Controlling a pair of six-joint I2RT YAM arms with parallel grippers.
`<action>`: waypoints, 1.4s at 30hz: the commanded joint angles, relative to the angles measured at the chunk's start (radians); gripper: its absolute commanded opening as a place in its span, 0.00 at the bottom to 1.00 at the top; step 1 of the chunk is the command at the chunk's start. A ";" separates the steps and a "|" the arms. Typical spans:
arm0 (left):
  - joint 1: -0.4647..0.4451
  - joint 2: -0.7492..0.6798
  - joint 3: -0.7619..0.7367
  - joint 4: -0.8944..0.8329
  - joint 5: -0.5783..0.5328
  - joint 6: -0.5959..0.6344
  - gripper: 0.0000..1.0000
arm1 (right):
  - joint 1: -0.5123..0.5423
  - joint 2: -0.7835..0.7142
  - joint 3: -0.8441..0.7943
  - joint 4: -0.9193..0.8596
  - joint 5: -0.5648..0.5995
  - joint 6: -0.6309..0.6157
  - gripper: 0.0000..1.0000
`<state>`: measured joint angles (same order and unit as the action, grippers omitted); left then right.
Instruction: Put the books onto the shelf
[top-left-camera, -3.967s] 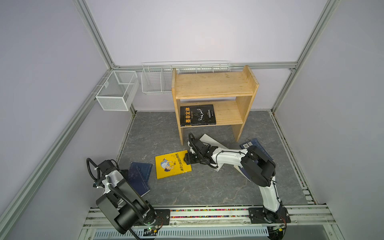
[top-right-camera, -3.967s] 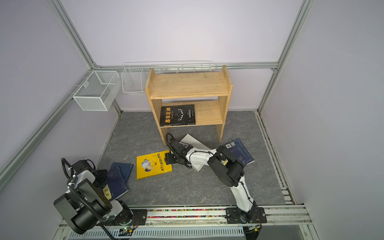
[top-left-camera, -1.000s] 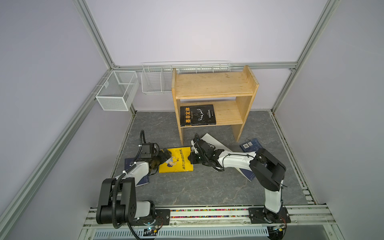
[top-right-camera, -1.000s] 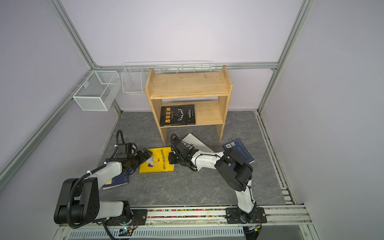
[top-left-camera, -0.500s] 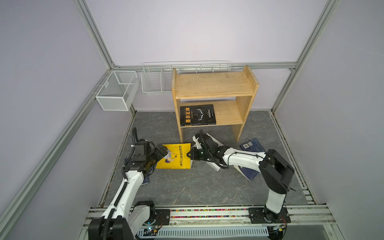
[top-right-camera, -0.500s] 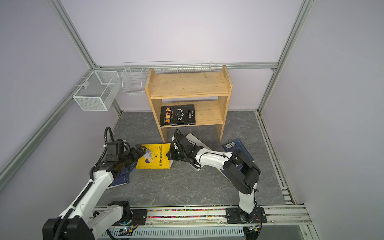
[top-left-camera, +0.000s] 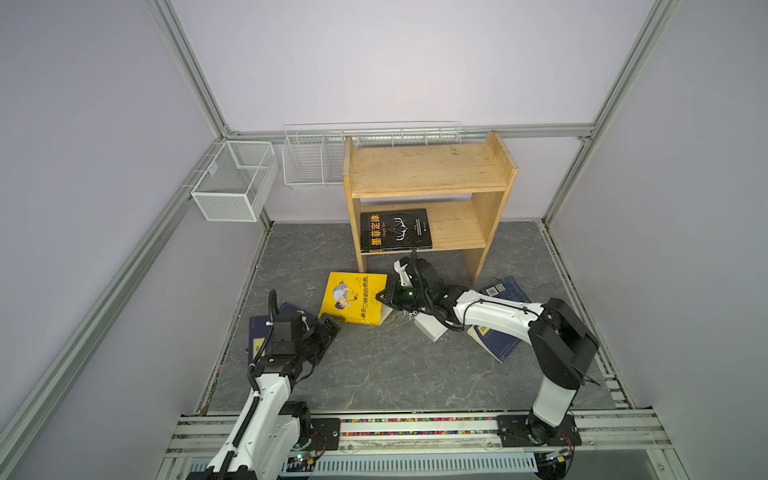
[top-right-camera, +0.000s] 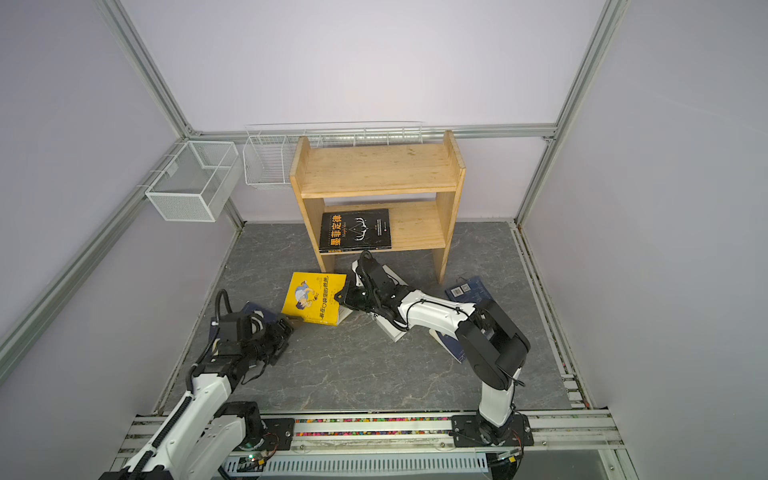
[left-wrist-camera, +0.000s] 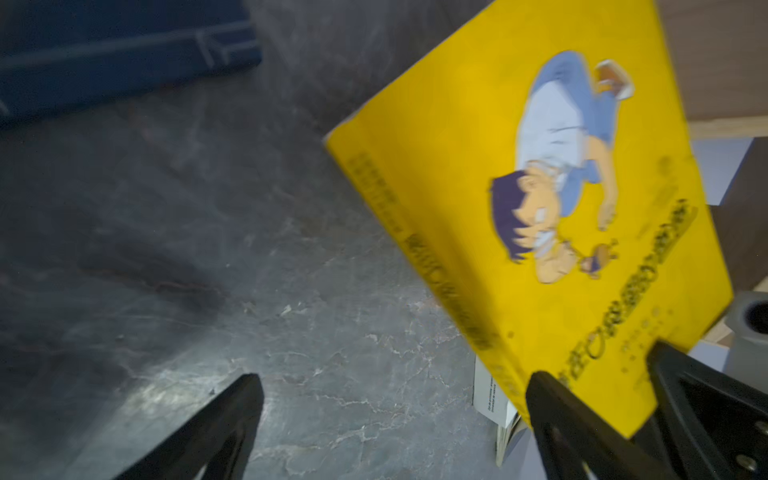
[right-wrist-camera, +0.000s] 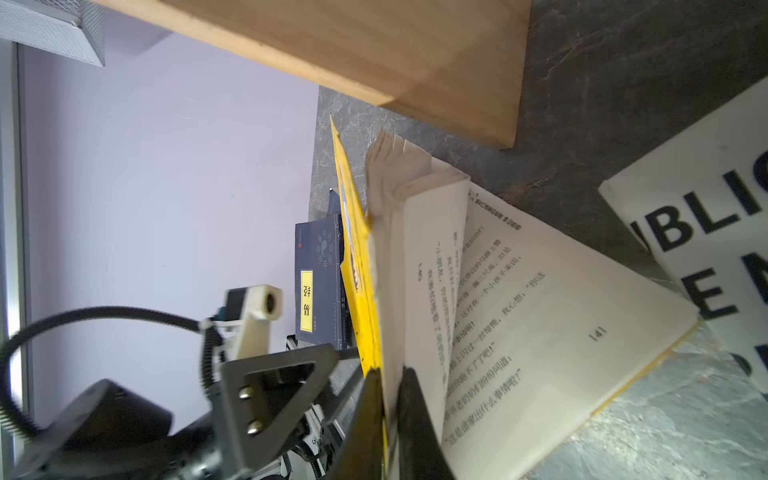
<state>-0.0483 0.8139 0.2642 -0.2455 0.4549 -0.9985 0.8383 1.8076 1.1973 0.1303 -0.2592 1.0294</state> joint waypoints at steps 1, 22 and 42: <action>-0.004 0.003 -0.027 0.287 0.041 -0.187 1.00 | -0.007 -0.007 0.019 0.085 -0.031 0.046 0.07; -0.004 0.414 0.023 0.825 0.015 -0.272 0.77 | -0.006 0.016 -0.045 0.149 -0.059 0.110 0.07; -0.022 0.570 -0.019 1.118 0.036 -0.327 0.07 | -0.004 -0.042 -0.131 0.008 0.082 0.000 0.62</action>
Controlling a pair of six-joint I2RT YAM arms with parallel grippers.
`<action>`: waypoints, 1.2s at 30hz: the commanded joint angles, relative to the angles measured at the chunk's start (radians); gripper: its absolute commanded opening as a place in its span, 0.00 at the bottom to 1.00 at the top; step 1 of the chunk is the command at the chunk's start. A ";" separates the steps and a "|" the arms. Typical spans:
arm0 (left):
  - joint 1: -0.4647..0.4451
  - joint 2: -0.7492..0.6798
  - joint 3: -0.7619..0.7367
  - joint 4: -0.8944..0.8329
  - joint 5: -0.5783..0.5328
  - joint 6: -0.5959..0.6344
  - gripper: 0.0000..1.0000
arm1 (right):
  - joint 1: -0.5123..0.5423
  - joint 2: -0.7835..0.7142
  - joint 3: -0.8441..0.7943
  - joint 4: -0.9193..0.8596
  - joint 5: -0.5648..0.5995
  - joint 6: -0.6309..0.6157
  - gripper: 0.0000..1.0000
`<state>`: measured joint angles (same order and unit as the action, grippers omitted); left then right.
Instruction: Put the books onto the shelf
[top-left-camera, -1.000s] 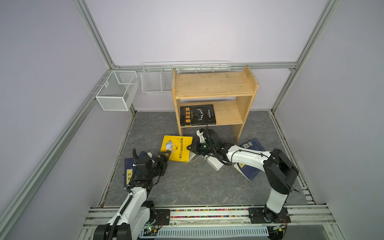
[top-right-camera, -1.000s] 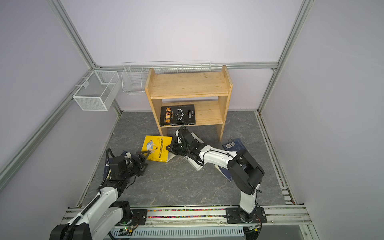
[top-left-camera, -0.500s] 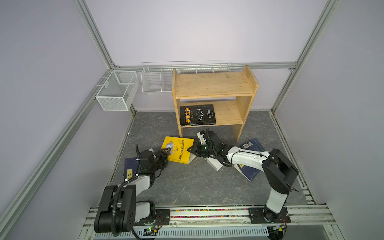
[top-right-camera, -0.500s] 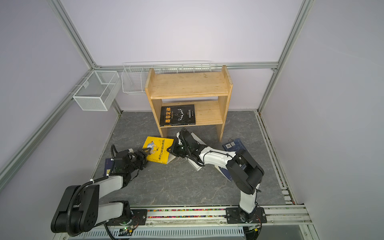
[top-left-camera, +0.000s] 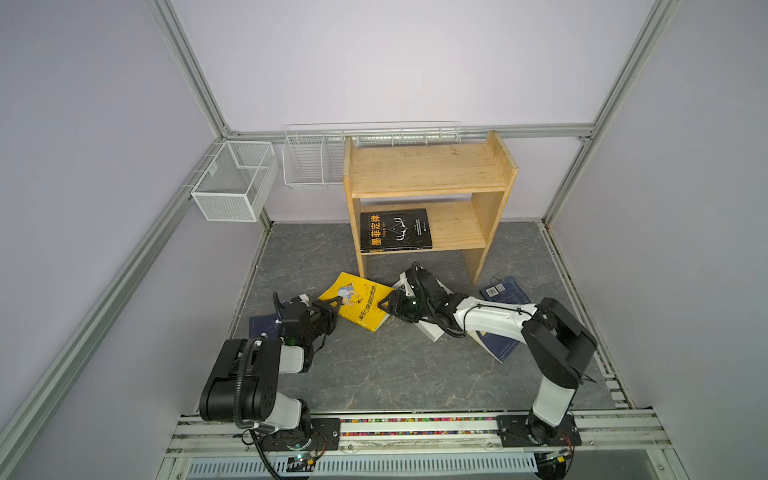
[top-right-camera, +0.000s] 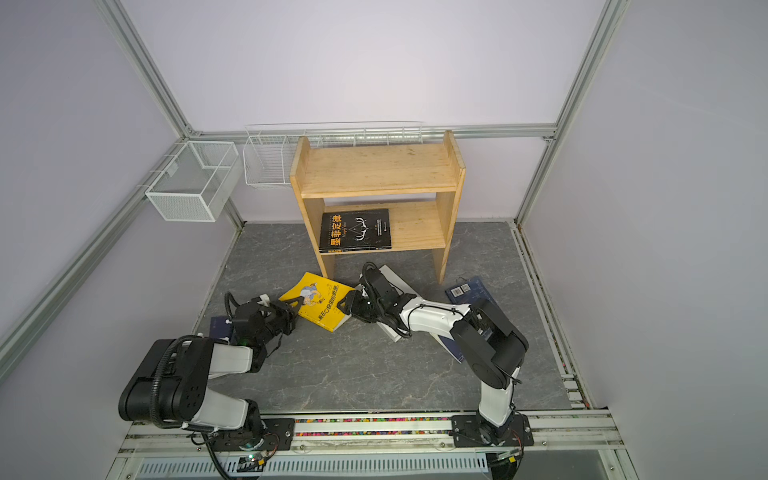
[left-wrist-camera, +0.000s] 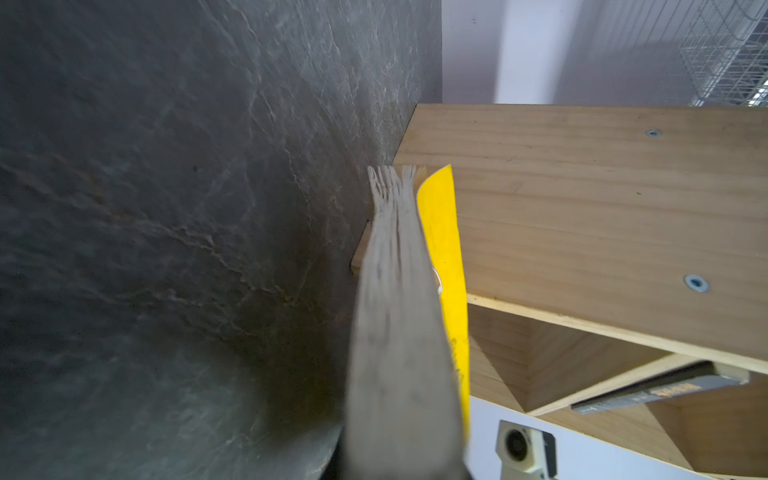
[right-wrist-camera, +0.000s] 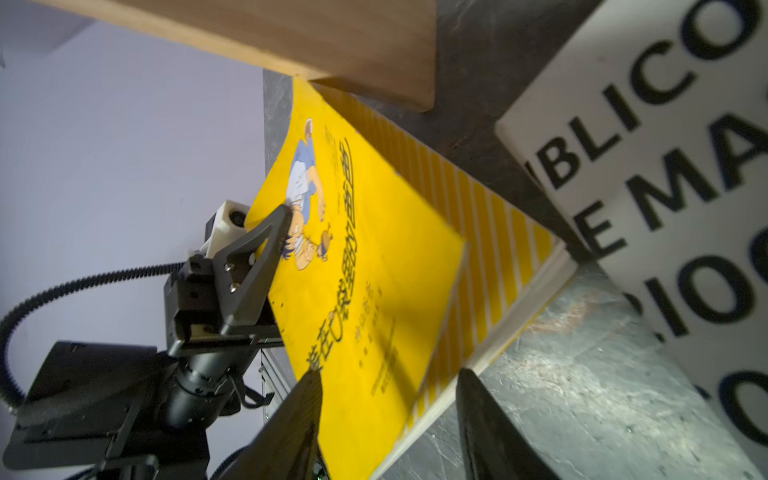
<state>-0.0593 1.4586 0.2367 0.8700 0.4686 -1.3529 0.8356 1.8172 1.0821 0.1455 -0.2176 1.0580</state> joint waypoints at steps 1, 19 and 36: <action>-0.011 -0.112 0.010 -0.042 0.015 0.046 0.06 | -0.002 -0.064 -0.015 -0.016 0.046 -0.042 0.63; -0.030 -0.957 0.518 -1.065 0.011 0.515 0.00 | -0.024 -0.490 -0.076 0.180 0.019 -0.279 0.88; -0.305 -0.499 0.952 -0.443 -0.134 0.561 0.00 | -0.010 -0.482 -0.056 0.740 -0.189 -0.153 0.91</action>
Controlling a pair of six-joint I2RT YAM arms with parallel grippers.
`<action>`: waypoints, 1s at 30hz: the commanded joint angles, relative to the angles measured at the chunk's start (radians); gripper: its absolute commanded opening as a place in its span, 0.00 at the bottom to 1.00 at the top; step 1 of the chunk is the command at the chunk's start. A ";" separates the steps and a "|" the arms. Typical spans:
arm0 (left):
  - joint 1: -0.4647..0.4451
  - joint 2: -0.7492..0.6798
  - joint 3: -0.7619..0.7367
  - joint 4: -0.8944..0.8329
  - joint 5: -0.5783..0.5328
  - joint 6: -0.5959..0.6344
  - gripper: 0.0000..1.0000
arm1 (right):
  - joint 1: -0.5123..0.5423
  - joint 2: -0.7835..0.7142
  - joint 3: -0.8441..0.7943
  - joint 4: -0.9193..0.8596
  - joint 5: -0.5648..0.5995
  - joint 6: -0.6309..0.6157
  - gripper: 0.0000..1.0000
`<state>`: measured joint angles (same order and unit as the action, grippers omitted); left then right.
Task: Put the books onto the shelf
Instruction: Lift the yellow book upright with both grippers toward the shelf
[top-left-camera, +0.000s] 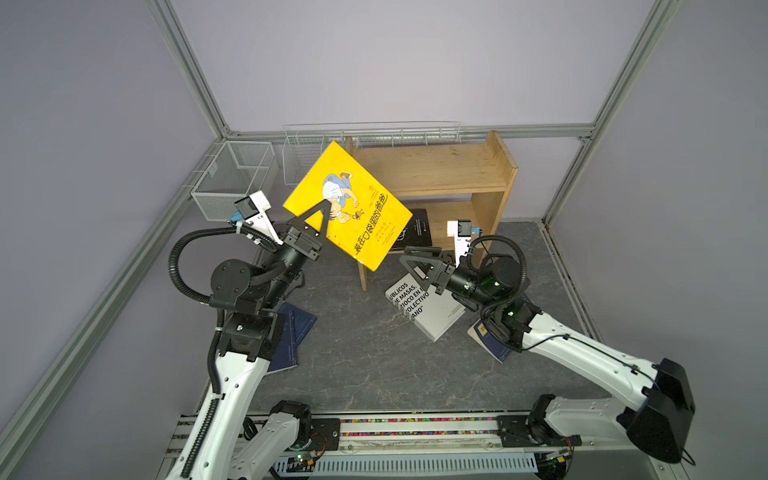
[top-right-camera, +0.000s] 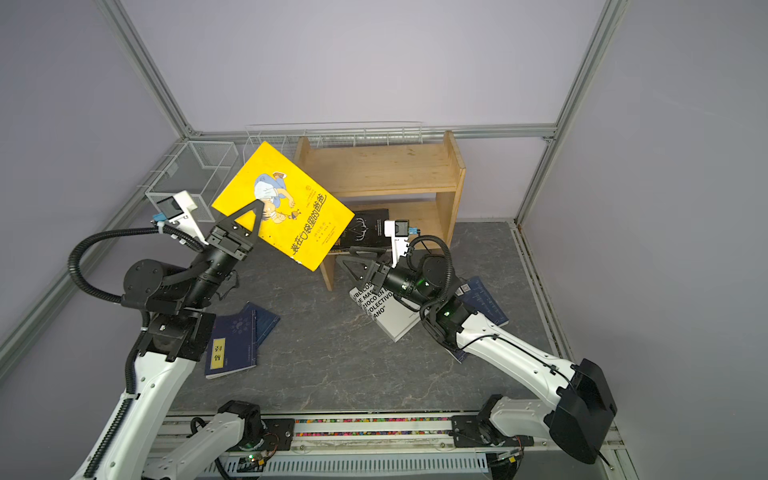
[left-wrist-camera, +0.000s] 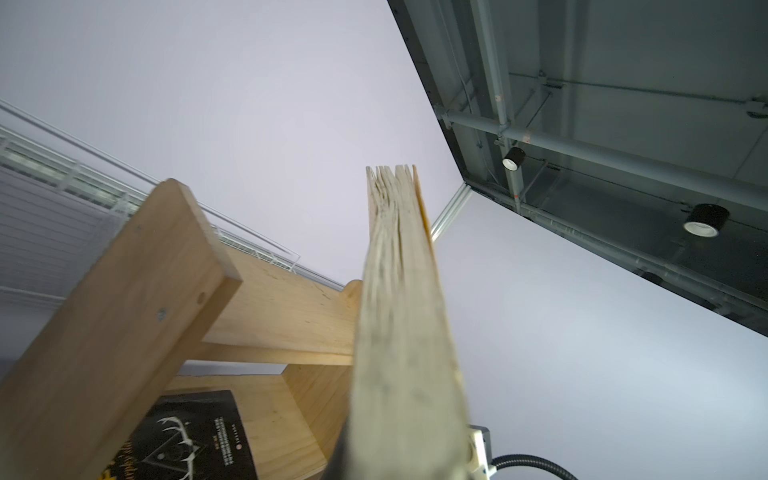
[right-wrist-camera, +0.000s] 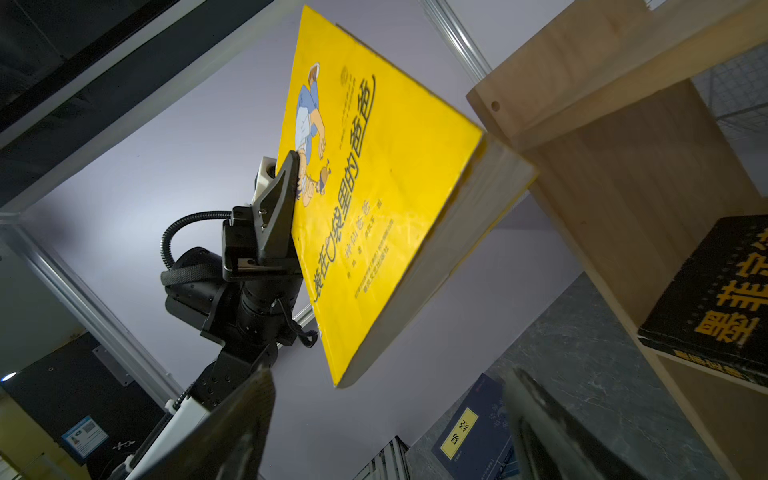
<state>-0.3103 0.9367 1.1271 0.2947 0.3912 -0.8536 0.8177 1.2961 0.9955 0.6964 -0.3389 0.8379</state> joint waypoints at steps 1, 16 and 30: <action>-0.068 0.042 0.066 0.153 -0.061 0.060 0.00 | 0.008 0.053 0.041 0.215 -0.073 0.081 0.92; -0.163 0.181 0.045 0.391 -0.179 -0.009 0.00 | 0.009 0.167 0.015 0.491 0.074 0.202 0.64; -0.206 0.222 0.004 0.457 -0.252 -0.030 0.00 | 0.004 0.222 0.000 0.655 0.170 0.234 0.28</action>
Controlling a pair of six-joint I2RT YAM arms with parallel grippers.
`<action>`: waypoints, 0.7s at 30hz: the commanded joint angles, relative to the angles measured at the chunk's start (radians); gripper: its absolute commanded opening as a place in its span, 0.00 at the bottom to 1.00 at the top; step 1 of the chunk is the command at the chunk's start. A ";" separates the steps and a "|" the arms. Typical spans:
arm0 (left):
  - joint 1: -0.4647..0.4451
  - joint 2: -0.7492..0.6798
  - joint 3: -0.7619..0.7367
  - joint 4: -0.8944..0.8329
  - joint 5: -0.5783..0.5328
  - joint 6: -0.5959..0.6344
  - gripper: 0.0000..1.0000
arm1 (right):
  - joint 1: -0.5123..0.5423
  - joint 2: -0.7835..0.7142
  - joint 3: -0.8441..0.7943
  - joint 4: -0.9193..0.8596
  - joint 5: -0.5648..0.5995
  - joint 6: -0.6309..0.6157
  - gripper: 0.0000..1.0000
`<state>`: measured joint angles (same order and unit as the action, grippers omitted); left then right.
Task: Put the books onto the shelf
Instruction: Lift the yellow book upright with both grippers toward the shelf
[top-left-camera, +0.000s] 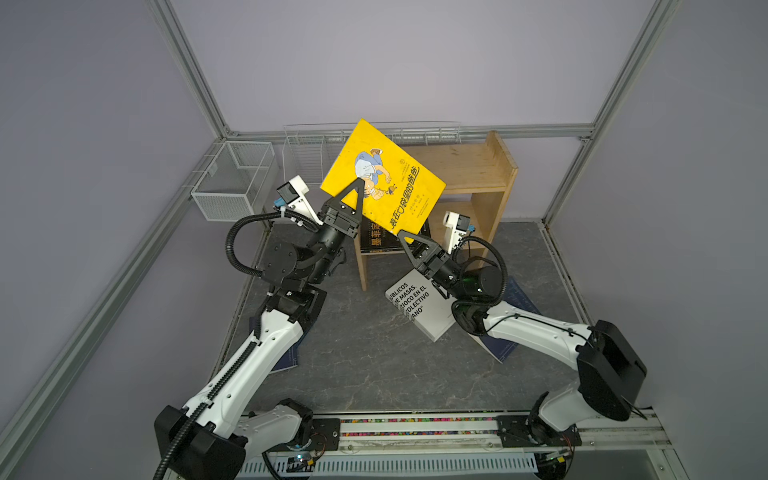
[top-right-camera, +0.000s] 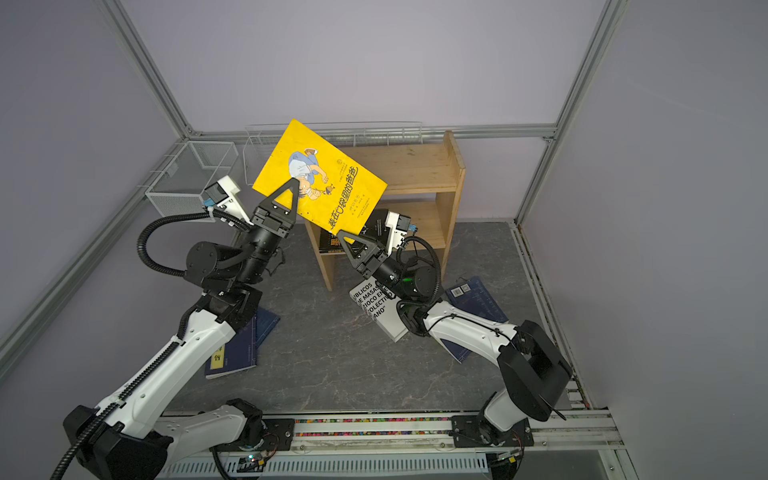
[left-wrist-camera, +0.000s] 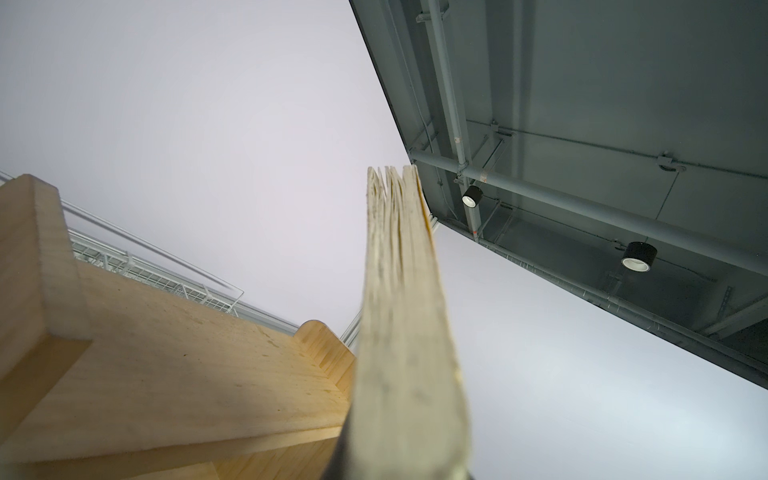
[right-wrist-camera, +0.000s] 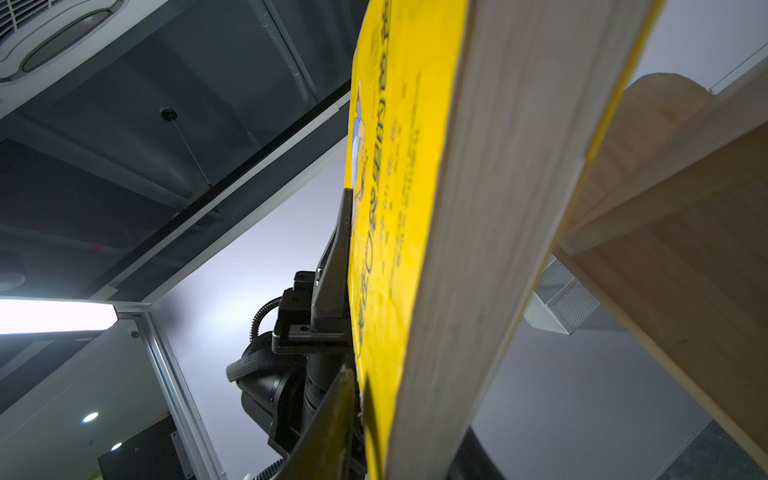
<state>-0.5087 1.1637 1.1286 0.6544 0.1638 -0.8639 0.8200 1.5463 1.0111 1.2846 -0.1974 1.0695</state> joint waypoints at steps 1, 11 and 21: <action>-0.010 0.000 -0.001 0.105 -0.029 -0.024 0.00 | 0.002 -0.032 -0.016 0.059 0.030 0.002 0.25; -0.023 0.018 -0.008 0.107 -0.010 -0.026 0.00 | -0.018 -0.028 -0.072 0.092 0.114 0.066 0.07; -0.017 -0.092 0.017 -0.242 -0.018 0.166 0.81 | -0.124 -0.121 -0.226 0.053 -0.018 0.210 0.07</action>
<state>-0.5278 1.1549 1.1080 0.5415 0.1532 -0.8158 0.7448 1.4906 0.8433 1.3239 -0.1860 1.1873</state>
